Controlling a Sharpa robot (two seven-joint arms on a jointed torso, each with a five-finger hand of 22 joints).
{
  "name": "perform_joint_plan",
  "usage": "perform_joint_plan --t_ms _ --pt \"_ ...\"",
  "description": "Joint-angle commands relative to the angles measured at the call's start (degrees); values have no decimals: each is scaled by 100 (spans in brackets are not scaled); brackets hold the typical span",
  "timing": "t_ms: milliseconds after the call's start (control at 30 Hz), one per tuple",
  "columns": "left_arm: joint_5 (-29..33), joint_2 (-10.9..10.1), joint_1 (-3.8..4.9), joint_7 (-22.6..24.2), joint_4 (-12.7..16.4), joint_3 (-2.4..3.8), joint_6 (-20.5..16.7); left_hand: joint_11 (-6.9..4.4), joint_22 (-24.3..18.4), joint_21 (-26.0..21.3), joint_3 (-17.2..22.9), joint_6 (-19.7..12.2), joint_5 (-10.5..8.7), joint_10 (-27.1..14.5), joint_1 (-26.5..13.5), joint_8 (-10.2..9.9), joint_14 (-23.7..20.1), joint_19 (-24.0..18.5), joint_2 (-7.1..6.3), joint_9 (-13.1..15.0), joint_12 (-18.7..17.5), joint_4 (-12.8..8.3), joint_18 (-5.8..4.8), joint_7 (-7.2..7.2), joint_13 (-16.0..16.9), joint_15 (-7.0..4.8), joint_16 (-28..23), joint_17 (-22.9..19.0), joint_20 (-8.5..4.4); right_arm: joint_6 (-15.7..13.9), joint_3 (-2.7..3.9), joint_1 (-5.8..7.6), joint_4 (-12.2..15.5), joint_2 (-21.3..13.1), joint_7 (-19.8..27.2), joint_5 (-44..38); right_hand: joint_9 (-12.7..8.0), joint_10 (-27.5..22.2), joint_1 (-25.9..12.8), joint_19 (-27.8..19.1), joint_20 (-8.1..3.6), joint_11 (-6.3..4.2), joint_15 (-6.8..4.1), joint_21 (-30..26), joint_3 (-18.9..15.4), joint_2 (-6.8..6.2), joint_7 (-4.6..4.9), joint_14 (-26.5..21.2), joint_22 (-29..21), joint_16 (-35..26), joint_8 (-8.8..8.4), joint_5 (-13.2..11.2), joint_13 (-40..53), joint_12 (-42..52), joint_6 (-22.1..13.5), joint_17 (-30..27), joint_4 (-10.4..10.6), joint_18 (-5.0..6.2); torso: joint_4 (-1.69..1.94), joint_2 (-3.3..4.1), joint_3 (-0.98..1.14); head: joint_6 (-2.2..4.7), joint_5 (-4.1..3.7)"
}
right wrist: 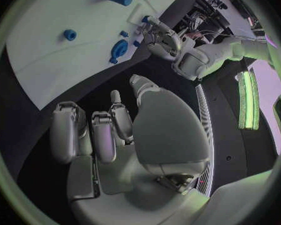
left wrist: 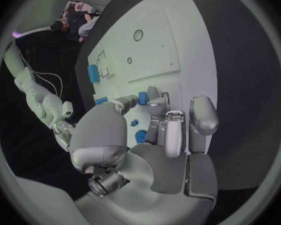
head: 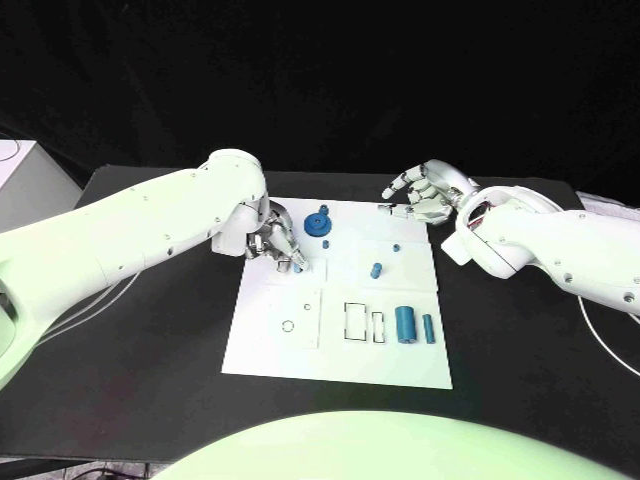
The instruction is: Assemble the parts on the task board
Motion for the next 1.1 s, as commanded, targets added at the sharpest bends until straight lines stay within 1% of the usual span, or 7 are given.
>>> perform_joint_plan --t_ms 33,633,767,867,967,1033,1100 --pt "-1 -65 -1 34 136 13 -125 -24 -9 -35 -54 31 -37 -13 22 -38 581 -2 -48 9 9 4 -110 -5 -11 12 12 1465 -13 47 1 -8 10 -7 51 -55 5 3 -55 199 17 5 10 -9 -17 -6 8 493 723 -22 34 36 300 28 -36 1144 -7 34 4 -5 -2 0 -4" --pt "355 -573 -56 186 865 244 -976 -10 -181 -129 -294 -34 -55 -137 127 -73 543 -92 -117 19 -112 139 -76 13 -209 15 -63 1353 -11 40 1 -60 22 -41 59 -54 6 0 -60 197 17 5 10 -17 -18 -6 9 491 719 -27 35 35 296 26 -36 1137 -4 36 -1 2 0 0 -10" --pt "354 -817 -161 290 1128 377 -1445 33 -506 -315 -369 -175 0 -342 376 -121 463 -281 -12 29 -256 143 -16 62 -431 43 -212 1139 10 18 1 -69 29 -59 77 -53 6 0 -60 197 17 5 10 -17 -18 -6 9 491 719 -27 35 35 296 26 -36 1137 -4 36 2 -5 1 0 -31" --pt "354 -1038 -269 375 1385 474 -1869 152 -1018 -631 -350 -519 67 -1009 817 -301 237 -585 120 -22 -824 134 72 201 -1295 129 -592 614 83 -6 1 -72 38 -80 92 -54 6 0 -66 196 17 5 10 -20 -20 -6 9 489 717 -31 35 34 295 26 -38 1132 -1 36 7 -9 4 0 -50" --pt "354 -1260 -359 468 1656 531 -2355 207 -1140 -720 -323 -641 77 -1117 1018 -406 193 -653 141 -82 -881 138 95 268 -1405 182 -653 525 135 -35 1 -75 48 -101 111 -64 6 -3 -64 196 17 5 10 -20 -19 -5 9 490 718 -30 35 34 292 24 -38 1134 -2 36 15 -17 4 0 -66" --pt "351 -1403 -417 531 1843 552 -2740 291 -1635 -1030 -286 -820 85 -1344 1200 -551 20 -943 124 -169 -1015 135 183 369 -1545 248 -906 186 194 -63 1 -77 54 -115 126 -72 6 -3 -64 196 17 5 10 -20 -19 -5 9 490 718 -30 35 34 292 24 -38 1134 -2 36 20 -25 3 0 -73" --pt "325 -1530 -487 585 2022 563 -3101 366 -1658 -1070 -302 -991 78 -1399 1269 -699 7 -945 79 -264 -1030 164 183 459 -1576 307 -914 166 248 -91 1 -79 58 -125 140 -79 6 -3 -64 196 17 5 10 -20 -19 -5 9 490 718 -30 35 34 292 24 -38 1134 -2 36 23 -29 5 0 -72"
